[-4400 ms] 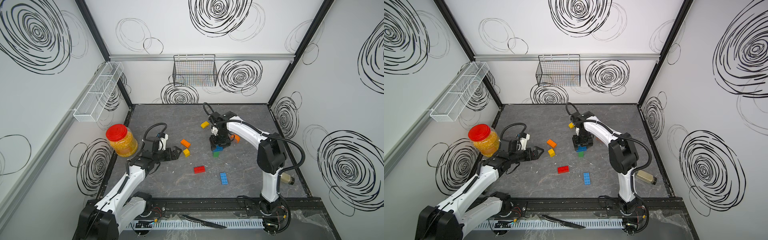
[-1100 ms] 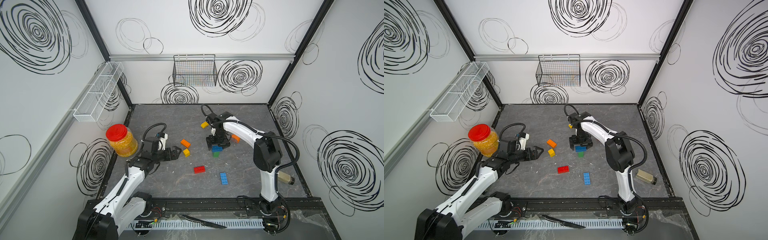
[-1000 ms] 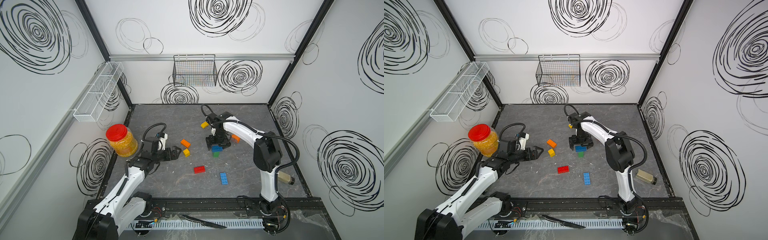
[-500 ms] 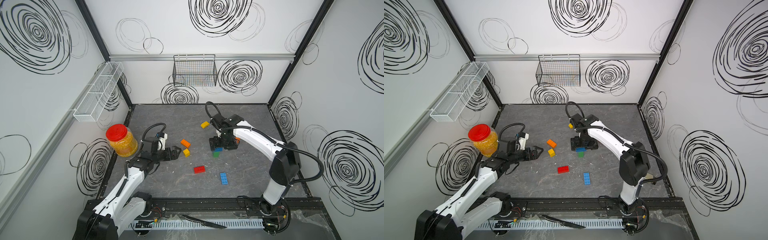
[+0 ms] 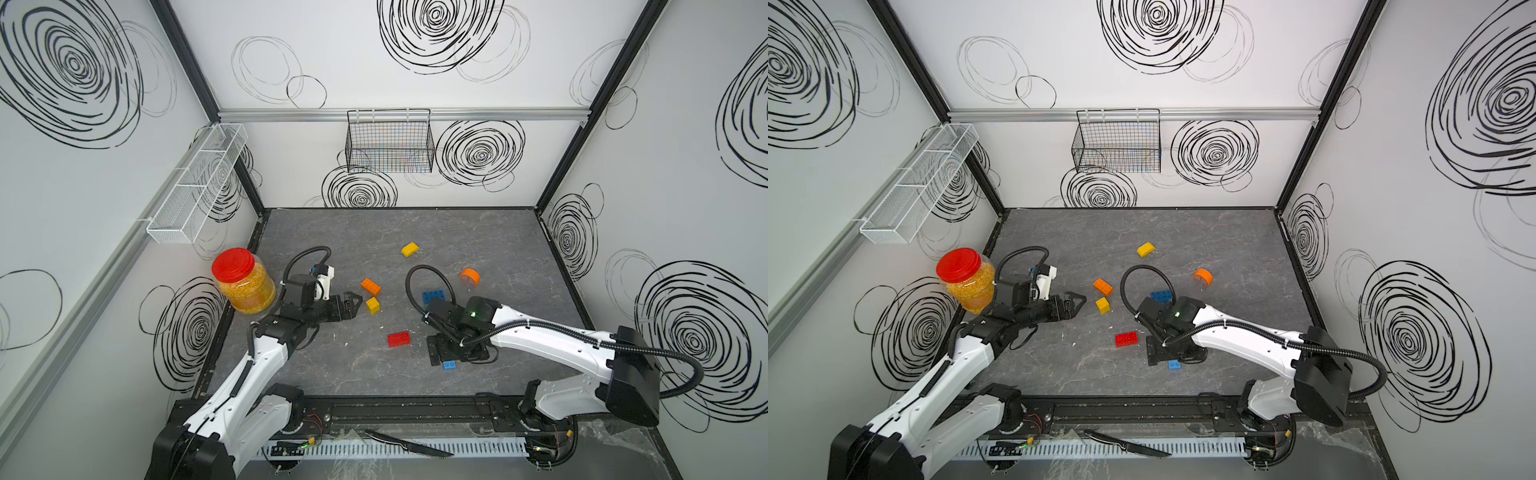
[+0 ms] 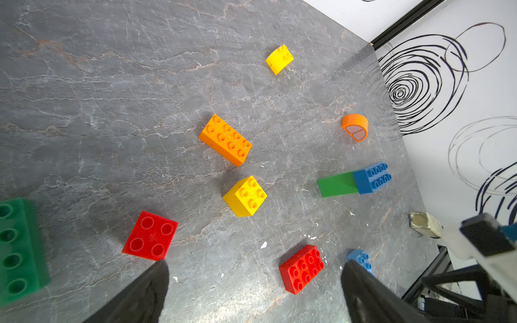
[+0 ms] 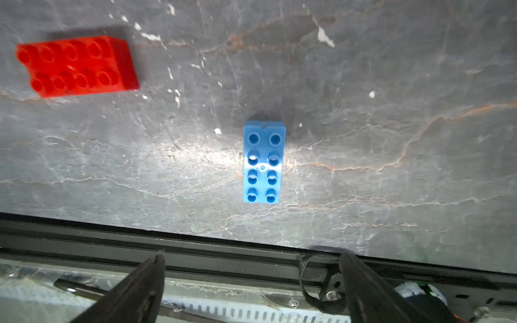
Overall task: Assemble an ice cream with lego
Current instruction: Assemble the lego brick with the lego brick, then adjust the lego brick at the center of the board.
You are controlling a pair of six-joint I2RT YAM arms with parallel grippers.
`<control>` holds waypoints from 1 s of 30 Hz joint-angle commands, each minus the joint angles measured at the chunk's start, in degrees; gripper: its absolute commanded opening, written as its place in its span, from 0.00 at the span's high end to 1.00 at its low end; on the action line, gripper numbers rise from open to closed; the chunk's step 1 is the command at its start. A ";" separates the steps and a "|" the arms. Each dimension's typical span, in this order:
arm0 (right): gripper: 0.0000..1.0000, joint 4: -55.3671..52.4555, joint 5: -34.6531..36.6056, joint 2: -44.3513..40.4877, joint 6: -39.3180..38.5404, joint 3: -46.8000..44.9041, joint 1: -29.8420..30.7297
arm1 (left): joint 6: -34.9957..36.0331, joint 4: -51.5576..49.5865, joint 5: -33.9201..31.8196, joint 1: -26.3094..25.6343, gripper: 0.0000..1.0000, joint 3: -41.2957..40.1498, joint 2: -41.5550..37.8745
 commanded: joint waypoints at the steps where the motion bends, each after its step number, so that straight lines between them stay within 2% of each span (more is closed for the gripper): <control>1: 0.00 4.21 3.96 -0.35 7.96 -2.92 3.32 | -0.09 0.64 -0.81 -0.48 0.01 -0.12 -1.08; 5: 0.00 7.11 5.83 1.47 8.87 -4.62 5.26 | -0.09 0.59 -1.08 -0.58 0.01 -0.11 -1.22; 13: 0.00 5.94 8.28 4.86 10.72 -6.97 5.19 | -0.05 0.50 -1.43 -0.93 0.01 -0.08 -1.43; 20: 0.00 4.88 9.75 6.74 11.24 -7.61 4.17 | -0.07 0.41 -1.60 -0.93 0.01 -0.08 -1.48; 30: 0.00 4.94 10.28 5.29 12.43 -10.79 0.25 | -0.09 0.33 -1.78 -0.95 0.01 -0.12 -1.37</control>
